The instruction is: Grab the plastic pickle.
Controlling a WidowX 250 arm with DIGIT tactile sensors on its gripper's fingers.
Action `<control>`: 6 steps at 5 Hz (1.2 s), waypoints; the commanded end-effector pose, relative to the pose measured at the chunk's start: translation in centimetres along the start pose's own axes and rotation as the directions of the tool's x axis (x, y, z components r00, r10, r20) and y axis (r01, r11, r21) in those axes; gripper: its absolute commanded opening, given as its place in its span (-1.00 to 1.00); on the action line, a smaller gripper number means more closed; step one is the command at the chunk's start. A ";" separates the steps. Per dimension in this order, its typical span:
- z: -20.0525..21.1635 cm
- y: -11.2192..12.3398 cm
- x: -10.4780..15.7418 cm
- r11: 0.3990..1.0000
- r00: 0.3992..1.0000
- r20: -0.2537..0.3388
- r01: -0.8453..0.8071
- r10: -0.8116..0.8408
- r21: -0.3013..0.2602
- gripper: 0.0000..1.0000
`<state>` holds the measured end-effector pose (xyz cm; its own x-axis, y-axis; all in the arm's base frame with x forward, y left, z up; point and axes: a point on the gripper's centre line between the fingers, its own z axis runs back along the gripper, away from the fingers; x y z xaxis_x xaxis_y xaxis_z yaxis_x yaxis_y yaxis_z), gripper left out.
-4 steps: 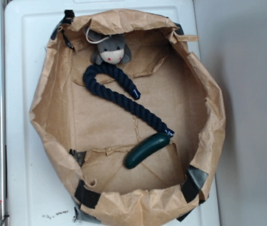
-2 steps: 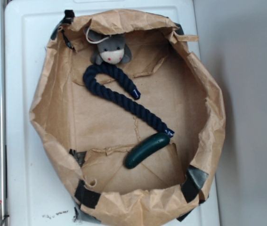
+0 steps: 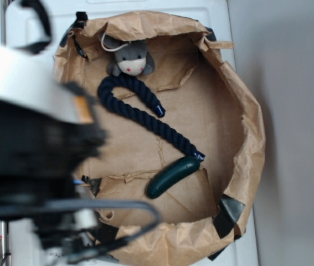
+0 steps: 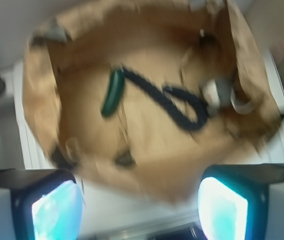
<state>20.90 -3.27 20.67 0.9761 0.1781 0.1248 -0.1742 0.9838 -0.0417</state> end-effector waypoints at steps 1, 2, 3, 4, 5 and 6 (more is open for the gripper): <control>0.1 0.0 1.7 0.995 0.997 0.066 -0.042 0.048 -0.089 1.00; 0.1 0.0 1.7 0.995 0.997 0.066 -0.042 0.048 -0.089 1.00; 0.1 0.0 1.7 0.995 0.997 0.066 -0.042 0.048 -0.089 1.00; -1.8 0.8 0.7 0.994 1.000 0.030 -0.004 0.007 -0.105 1.00; -3.5 1.0 1.2 0.998 0.998 0.059 -0.014 0.018 -0.067 1.00; -5.0 1.1 0.5 0.999 0.997 0.068 -0.040 0.043 -0.035 1.00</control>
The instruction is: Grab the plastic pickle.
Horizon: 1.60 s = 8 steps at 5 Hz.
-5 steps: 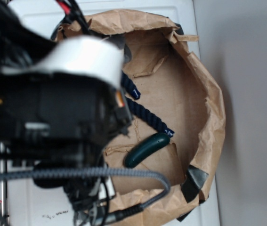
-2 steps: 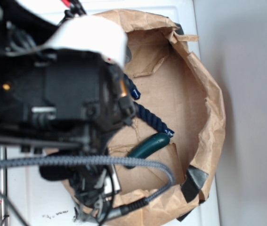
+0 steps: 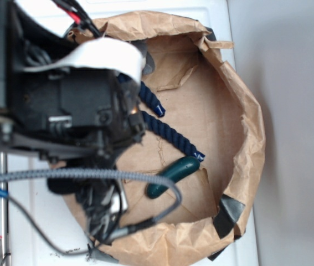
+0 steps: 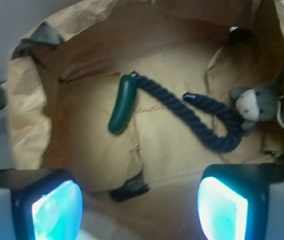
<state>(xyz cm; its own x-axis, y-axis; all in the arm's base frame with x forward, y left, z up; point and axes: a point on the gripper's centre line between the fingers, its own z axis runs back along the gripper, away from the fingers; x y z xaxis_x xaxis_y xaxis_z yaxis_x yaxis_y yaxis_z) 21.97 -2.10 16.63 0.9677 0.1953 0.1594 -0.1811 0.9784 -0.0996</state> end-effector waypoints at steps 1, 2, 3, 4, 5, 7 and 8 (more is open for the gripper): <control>-2.8 -0.4 -0.7 0.983 0.987 0.098 -0.136 0.124 0.122 1.00; -4.0 -1.7 -0.9 0.982 0.986 0.096 -0.146 0.135 0.118 1.00; -4.7 -2.3 -0.2 0.974 0.979 0.100 -0.190 0.178 0.124 1.00; -5.4 -2.7 1.7 0.966 0.972 0.107 -0.223 0.210 0.131 1.00; -4.6 -1.8 3.8 0.978 0.980 0.065 -0.192 0.188 0.080 1.00; -6.2 -1.3 7.1 0.979 0.983 0.062 -0.180 0.174 0.095 1.00; -7.7 -1.5 6.9 0.980 0.984 0.062 -0.174 0.169 0.098 1.00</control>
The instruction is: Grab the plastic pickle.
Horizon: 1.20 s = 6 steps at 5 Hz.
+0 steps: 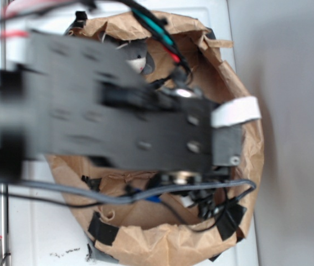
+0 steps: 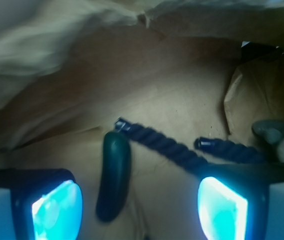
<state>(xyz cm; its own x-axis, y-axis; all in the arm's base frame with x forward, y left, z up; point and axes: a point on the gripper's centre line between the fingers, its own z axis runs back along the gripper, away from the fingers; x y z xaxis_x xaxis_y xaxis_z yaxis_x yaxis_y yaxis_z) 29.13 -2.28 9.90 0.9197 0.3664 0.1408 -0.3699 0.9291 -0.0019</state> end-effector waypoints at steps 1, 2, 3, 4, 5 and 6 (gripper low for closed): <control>-1.8 -1.4 0.1 0.999 0.997 0.078 0.030 -0.030 -0.009 1.00; -3.8 -2.7 -0.3 0.992 0.992 0.064 0.111 -0.108 -0.054 1.00; -6.4 -4.6 -0.7 0.985 0.988 0.031 0.156 -0.154 -0.074 1.00; -8.5 -5.7 -0.4 0.989 0.988 0.045 0.147 -0.146 -0.022 1.00; -8.0 -5.6 0.6 0.991 0.990 0.048 0.133 -0.131 -0.028 -1.00; -4.0 -4.6 2.0 0.992 0.992 0.053 0.120 -0.118 -0.039 -1.00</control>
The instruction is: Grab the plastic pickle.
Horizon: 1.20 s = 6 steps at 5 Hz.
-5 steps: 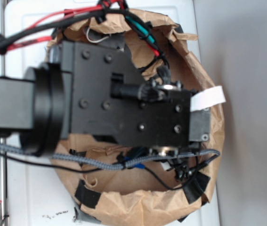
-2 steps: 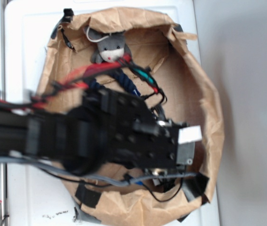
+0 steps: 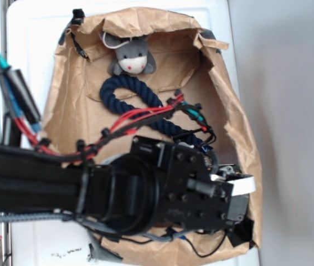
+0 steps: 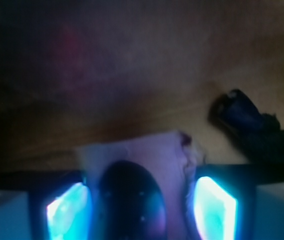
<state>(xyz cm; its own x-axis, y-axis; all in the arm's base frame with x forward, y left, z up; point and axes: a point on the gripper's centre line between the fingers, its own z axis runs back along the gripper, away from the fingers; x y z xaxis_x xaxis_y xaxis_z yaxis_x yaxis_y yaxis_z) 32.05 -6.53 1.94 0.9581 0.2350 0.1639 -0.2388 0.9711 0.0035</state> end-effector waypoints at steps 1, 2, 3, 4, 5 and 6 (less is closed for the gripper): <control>8.8 2.6 3.1 0.998 0.999 0.005 -0.049 0.049 -0.036 -1.00; 13.3 3.2 3.8 0.996 0.996 0.009 -0.084 0.084 0.012 -1.00; 16.5 3.5 3.1 0.992 0.994 0.041 -0.102 0.099 0.080 -1.00; 17.8 4.5 2.1 0.995 0.995 0.061 -0.084 0.081 0.054 -1.00; 18.1 5.6 1.5 0.997 0.996 0.061 -0.073 0.072 0.021 -1.00; 17.6 6.3 1.1 0.997 0.993 0.105 -0.067 0.062 0.044 -1.00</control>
